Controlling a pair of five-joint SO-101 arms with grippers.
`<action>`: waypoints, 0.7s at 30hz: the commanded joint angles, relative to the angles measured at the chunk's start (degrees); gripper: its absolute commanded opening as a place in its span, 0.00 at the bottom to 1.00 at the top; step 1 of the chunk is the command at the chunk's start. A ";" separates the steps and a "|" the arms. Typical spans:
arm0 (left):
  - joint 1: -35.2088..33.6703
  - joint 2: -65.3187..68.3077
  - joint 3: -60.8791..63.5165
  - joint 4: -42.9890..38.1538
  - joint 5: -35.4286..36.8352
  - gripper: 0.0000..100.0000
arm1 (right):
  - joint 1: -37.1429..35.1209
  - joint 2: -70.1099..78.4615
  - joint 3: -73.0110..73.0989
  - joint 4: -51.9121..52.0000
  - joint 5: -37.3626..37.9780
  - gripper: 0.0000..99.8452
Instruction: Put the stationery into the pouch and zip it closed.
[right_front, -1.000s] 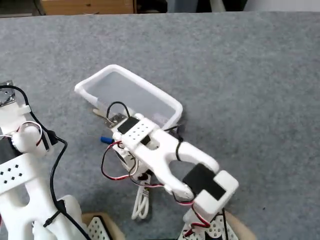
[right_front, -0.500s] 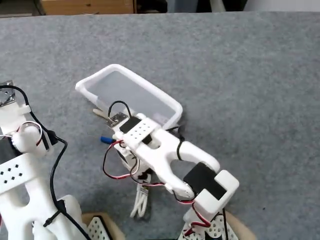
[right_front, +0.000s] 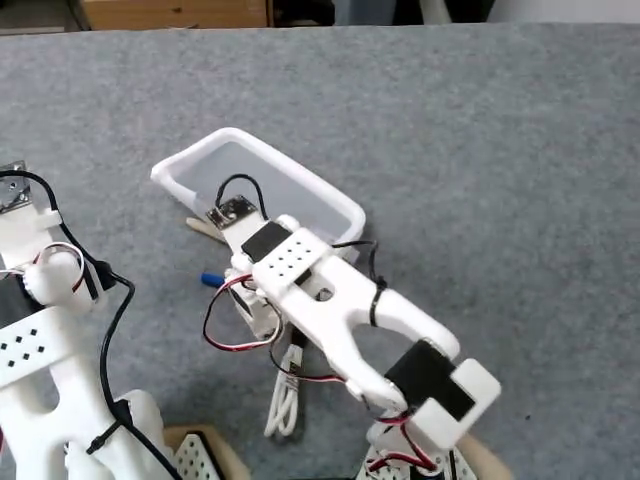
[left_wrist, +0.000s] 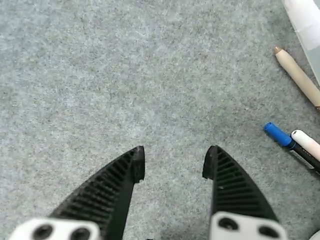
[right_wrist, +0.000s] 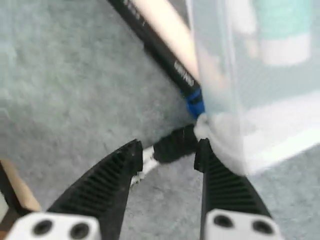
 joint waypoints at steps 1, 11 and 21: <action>0.04 -0.26 -0.84 -1.05 -0.53 0.22 | -2.37 2.86 -1.10 -1.23 -2.73 0.19; -0.31 -0.26 -0.84 -1.05 -2.90 0.22 | -2.81 4.53 -2.59 3.08 -9.23 0.19; -0.40 -0.26 -0.84 -1.05 -3.69 0.22 | -2.81 -7.25 2.24 3.87 -9.58 0.13</action>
